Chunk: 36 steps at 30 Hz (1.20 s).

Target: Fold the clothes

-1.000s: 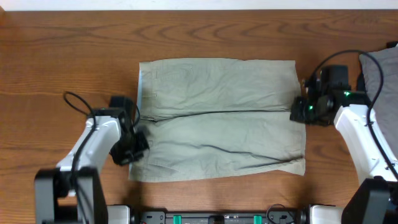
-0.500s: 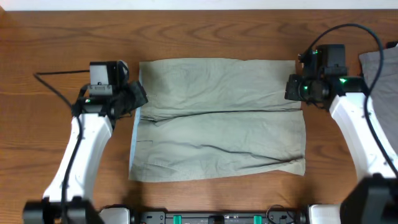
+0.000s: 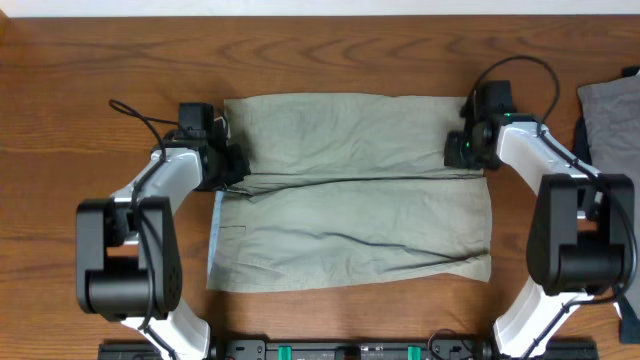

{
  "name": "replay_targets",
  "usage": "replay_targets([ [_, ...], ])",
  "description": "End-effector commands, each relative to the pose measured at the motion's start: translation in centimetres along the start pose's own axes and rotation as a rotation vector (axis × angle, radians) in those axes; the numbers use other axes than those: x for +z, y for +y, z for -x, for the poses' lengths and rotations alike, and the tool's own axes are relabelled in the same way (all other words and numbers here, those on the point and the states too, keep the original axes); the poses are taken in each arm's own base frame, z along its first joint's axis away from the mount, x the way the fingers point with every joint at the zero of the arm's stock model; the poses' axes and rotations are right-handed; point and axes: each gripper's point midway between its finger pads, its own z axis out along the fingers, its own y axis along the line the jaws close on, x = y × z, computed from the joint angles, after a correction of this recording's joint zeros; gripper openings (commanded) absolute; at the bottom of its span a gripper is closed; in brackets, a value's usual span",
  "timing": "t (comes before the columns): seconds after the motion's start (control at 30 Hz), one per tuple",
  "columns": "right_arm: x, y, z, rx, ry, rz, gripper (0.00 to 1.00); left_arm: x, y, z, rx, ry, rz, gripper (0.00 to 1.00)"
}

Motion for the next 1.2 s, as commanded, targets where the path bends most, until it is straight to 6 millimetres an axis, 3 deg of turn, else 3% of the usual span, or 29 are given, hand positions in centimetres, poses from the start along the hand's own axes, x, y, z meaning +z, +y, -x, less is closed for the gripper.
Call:
replay_targets([
  [0.0,4.2,-1.5,-2.5,-0.027,0.087,-0.080,0.01,1.7,0.6,-0.6,0.039,0.031,0.016,0.06],
  [0.17,7.3,-2.4,-2.9,-0.027,0.094,-0.114,0.01,3.7,1.0,0.0,0.044,0.012,0.011,0.06],
  [0.3,8.7,-2.7,-2.1,-0.022,0.053,-0.121,0.01,5.0,0.9,1.4,0.074,-0.044,-0.007,0.06],
  [0.53,8.7,-3.0,2.3,-0.006,-0.127,-0.108,0.03,6.4,0.0,5.2,0.117,-0.206,-0.055,0.06],
  [0.73,7.9,-2.7,6.6,0.001,-0.301,-0.084,0.20,6.1,-1.0,7.8,0.146,-0.319,-0.091,0.06],
  [0.83,6.9,-2.4,8.2,-0.038,-0.361,-0.081,0.26,4.1,-2.2,9.6,0.164,-0.384,-0.114,0.06],
  [0.93,4.4,-2.0,9.7,-0.050,-0.400,-0.079,0.33,0.2,-4.0,11.6,0.187,-0.469,-0.139,0.06],
  [1.07,-1.6,-1.5,11.5,-0.048,-0.471,-0.071,0.47,-7.3,-6.6,13.6,0.222,-0.610,-0.177,0.13],
  [1.17,-6.4,-1.2,11.2,-0.046,-0.485,-0.069,0.55,-12.2,-7.8,13.2,0.235,-0.660,-0.192,0.15],
])
